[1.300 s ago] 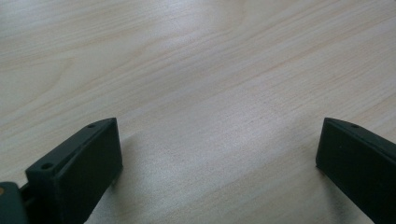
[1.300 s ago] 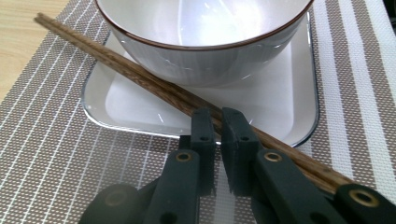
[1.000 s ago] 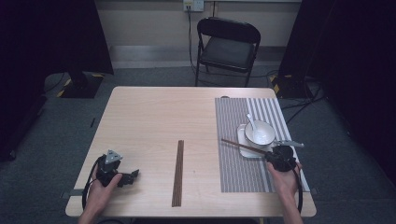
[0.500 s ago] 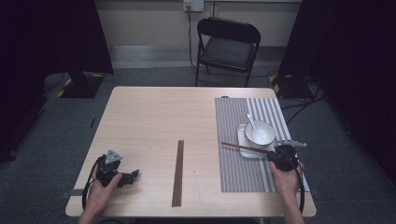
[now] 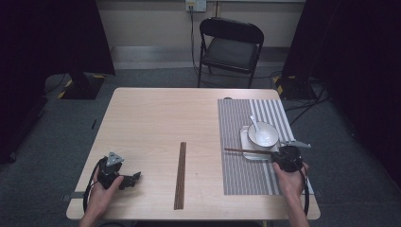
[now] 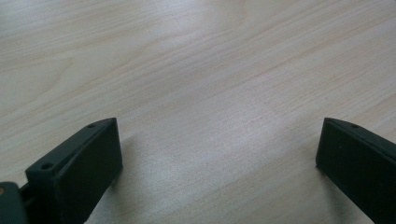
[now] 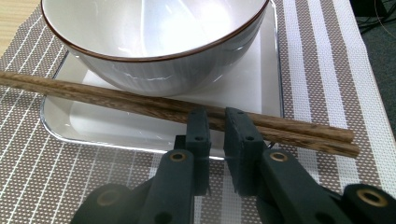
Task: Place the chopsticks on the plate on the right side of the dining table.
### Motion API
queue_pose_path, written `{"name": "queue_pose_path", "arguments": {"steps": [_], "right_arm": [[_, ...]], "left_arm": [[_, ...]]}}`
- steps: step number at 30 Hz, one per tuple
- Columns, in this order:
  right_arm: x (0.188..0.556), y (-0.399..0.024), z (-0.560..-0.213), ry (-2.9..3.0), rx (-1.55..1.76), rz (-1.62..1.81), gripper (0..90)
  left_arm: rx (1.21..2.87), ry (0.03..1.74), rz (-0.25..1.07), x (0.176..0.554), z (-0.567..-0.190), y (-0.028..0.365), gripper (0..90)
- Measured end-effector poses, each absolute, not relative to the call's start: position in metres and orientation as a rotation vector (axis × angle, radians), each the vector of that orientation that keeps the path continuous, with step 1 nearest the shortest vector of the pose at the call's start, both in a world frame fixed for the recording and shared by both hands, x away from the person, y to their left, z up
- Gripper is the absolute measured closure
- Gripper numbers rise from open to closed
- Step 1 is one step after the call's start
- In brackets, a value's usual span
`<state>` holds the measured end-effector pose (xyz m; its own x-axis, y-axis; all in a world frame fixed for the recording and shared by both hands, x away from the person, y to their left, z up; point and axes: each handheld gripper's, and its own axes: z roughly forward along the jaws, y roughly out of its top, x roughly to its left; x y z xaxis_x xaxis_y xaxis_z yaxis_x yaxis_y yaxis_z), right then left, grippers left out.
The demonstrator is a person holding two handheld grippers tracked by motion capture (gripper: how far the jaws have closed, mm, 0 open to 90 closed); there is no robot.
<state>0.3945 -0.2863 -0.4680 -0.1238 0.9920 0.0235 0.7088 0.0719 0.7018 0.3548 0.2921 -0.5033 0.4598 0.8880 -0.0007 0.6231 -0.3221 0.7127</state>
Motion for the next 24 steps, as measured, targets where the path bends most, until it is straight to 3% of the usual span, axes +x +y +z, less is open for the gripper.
{"name": "queue_pose_path", "arguments": {"steps": [24], "right_arm": [[0.3981, -0.284, -0.4693, 1.873, 1.656, 0.794, 76.8]], "left_arm": [[2.06, 1.254, 0.524, 0.3548, -0.5033, 0.2921, 0.0]]}}
